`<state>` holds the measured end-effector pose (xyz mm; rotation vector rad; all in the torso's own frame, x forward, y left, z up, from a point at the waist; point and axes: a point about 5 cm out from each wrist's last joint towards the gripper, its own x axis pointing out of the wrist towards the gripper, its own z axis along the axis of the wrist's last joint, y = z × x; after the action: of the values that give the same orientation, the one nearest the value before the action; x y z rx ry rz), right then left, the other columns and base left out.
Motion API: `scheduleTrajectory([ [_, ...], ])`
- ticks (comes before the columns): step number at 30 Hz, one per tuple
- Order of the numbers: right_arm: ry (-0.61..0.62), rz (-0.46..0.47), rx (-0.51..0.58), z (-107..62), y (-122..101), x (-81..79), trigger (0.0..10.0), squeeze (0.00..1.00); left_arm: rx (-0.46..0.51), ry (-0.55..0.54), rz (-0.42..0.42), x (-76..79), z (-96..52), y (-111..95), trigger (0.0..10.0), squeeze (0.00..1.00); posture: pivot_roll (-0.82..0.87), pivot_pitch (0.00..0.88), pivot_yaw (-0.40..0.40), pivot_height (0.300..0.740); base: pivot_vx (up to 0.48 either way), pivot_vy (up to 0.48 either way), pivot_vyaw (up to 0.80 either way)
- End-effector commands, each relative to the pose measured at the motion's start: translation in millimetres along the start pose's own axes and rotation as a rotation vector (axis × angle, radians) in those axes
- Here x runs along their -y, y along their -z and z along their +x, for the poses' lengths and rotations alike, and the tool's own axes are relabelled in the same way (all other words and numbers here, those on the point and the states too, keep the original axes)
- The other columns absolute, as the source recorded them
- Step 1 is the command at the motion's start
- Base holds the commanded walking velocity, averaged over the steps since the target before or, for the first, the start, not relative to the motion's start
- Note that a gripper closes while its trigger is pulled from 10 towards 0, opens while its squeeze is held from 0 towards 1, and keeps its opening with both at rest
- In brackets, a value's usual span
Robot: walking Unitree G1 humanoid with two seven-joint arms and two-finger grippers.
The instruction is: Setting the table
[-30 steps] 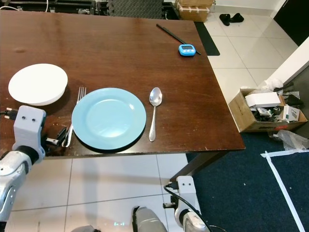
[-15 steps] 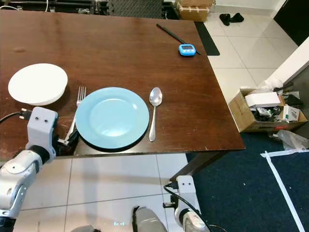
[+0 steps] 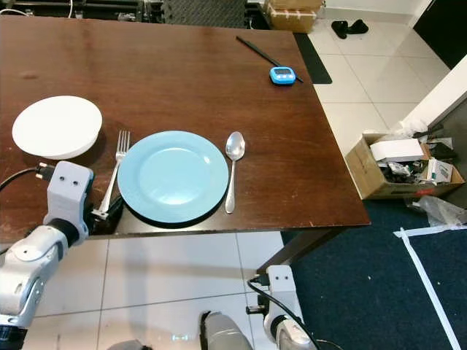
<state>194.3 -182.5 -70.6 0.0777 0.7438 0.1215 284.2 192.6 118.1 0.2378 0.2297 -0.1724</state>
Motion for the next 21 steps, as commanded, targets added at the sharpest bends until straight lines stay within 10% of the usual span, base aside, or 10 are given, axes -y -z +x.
scheduleTrajectory([
  [1,0.008,0.012,-0.019,-2.6,7,0.5,10.0,0.00,-0.099,-0.031,0.001,-2.9,-2.2,21,10.0,0.00,0.01,0.134,-0.024,0.740,0.000,0.000,0.00],
  [2,0.008,0.012,-0.019,-2.6,7,0.5,10.0,0.00,-0.099,-0.031,0.001,-2.9,-2.2,21,10.0,0.00,0.01,0.134,-0.024,0.740,0.000,0.000,0.00],
  [3,0.008,0.012,-0.019,-2.6,7,0.6,10.0,0.00,-0.121,-0.048,-0.004,-5.9,-2.8,23,2.4,0.00,0.01,0.135,-0.026,0.740,0.000,0.000,0.00],
  [4,0.009,0.012,-0.020,-2.7,7,1.0,10.0,0.00,-0.134,-0.035,-0.020,-5.8,-3.3,25,0.0,0.00,0.01,0.135,-0.027,0.740,0.000,0.000,0.00],
  [21,0.007,0.012,-0.021,-2.7,8,0.0,10.0,0.00,-0.196,-0.088,-0.049,-10.3,-6.0,33,0.0,0.00,0.01,0.136,-0.027,0.740,0.000,0.000,0.00],
])
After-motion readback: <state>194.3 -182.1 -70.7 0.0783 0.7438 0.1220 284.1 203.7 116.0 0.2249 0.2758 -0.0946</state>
